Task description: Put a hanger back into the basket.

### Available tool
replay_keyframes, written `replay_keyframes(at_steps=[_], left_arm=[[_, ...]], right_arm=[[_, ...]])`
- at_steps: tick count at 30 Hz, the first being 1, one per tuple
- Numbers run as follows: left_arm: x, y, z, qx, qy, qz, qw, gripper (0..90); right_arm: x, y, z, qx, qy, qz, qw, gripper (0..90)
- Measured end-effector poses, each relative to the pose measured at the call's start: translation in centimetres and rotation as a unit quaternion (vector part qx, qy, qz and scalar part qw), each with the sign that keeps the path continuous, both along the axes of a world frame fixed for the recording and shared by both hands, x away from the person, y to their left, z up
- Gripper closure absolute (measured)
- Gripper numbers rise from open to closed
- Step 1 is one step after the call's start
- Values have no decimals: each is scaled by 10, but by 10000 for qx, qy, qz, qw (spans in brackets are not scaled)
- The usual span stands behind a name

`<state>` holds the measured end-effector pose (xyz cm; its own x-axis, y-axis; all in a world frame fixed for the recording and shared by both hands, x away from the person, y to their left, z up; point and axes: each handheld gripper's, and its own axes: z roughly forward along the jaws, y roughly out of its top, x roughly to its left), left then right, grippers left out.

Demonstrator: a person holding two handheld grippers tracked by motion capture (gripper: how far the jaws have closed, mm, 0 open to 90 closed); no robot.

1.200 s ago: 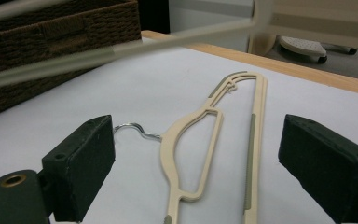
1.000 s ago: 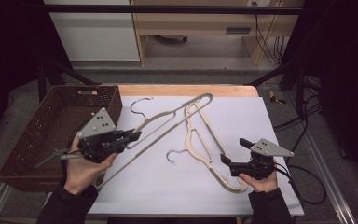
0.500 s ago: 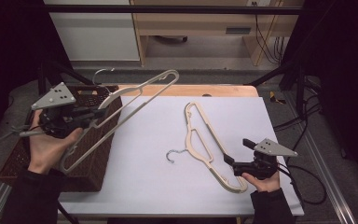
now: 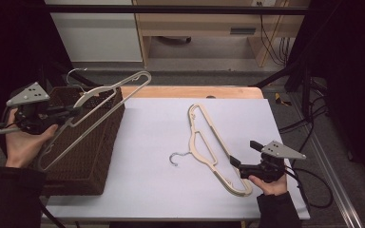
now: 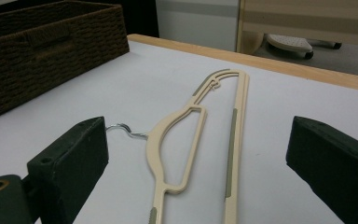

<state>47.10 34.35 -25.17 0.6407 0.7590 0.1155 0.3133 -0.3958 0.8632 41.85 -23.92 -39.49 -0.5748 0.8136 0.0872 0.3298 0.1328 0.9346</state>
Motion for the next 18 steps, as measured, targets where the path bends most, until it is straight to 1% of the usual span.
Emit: replay_keyframes(at_steps=[1, 2, 3, 8, 10, 12, 13, 15, 18], left_arm=[[1, 4, -1, 31, -1, 7, 10000, 864], [1, 7, -3, 5, -2, 38, 10000, 864], [2, 12, -4, 27, -12, 58, 10000, 864], [7, 33, -13, -34, 43, 222, 9997, 863], [9, 41, -17, -47, 71, 302, 9995, 863], [11, 50, -21, -13, 112, 383, 9992, 863], [11, 52, -23, -81, 126, 432, 9990, 863], [12, 58, -26, -93, 162, 494, 9986, 863], [14, 69, -34, -56, 237, 586, 9980, 863]], right_arm=[[0, 0, 0, 15, 7, 4, 10000, 60], [0, 0, 0, 4, 6, -1, 10000, 60], [0, 0, 0, 4, 6, -1, 10000, 60], [1, 0, -1, -23, 25, 14, 10000, 60], [1, 1, -1, -9, 28, -5, 10000, 60], [1, 1, -1, -16, 44, 5, 10000, 61], [1, 1, -1, -17, 44, 3, 10000, 61], [1, 1, -2, -9, 49, 6, 10000, 61], [1, 1, -2, -44, 53, 0, 10000, 60]])
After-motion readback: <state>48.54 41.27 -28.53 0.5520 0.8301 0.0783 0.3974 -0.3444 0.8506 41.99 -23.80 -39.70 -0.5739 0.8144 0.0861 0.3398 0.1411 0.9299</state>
